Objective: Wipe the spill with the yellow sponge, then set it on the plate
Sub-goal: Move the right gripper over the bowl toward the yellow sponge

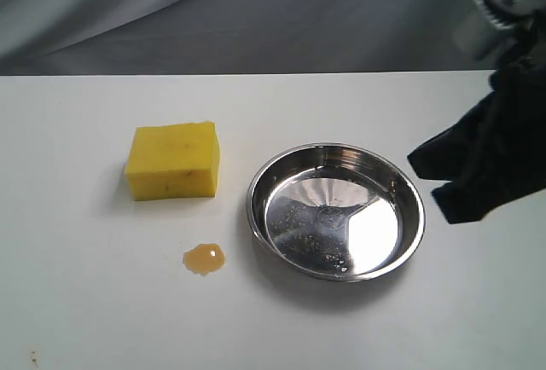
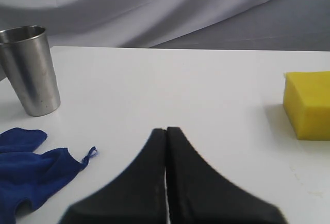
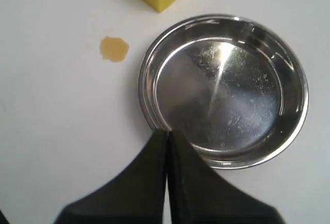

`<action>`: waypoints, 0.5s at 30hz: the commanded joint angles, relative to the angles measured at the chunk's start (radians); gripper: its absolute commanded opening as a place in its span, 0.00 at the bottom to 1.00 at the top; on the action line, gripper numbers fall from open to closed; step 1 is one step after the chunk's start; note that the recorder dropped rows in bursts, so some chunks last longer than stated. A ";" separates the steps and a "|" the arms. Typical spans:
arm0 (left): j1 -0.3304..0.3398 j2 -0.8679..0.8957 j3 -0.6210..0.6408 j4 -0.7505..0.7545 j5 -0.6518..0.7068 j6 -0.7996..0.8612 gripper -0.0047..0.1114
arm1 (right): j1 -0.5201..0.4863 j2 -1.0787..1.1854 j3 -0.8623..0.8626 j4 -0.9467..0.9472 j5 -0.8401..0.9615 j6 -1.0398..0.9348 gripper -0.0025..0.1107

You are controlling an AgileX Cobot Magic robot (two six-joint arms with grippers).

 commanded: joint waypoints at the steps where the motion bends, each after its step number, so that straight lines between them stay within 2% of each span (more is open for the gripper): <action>1: -0.006 -0.004 0.002 -0.001 -0.004 -0.004 0.04 | 0.090 0.150 -0.117 -0.135 0.071 0.102 0.02; 6: -0.006 -0.004 0.002 -0.001 -0.004 -0.004 0.04 | 0.131 0.299 -0.261 -0.158 0.111 0.122 0.02; 15: -0.006 -0.004 0.002 -0.001 -0.004 -0.004 0.04 | 0.133 0.550 -0.560 -0.162 0.169 0.122 0.02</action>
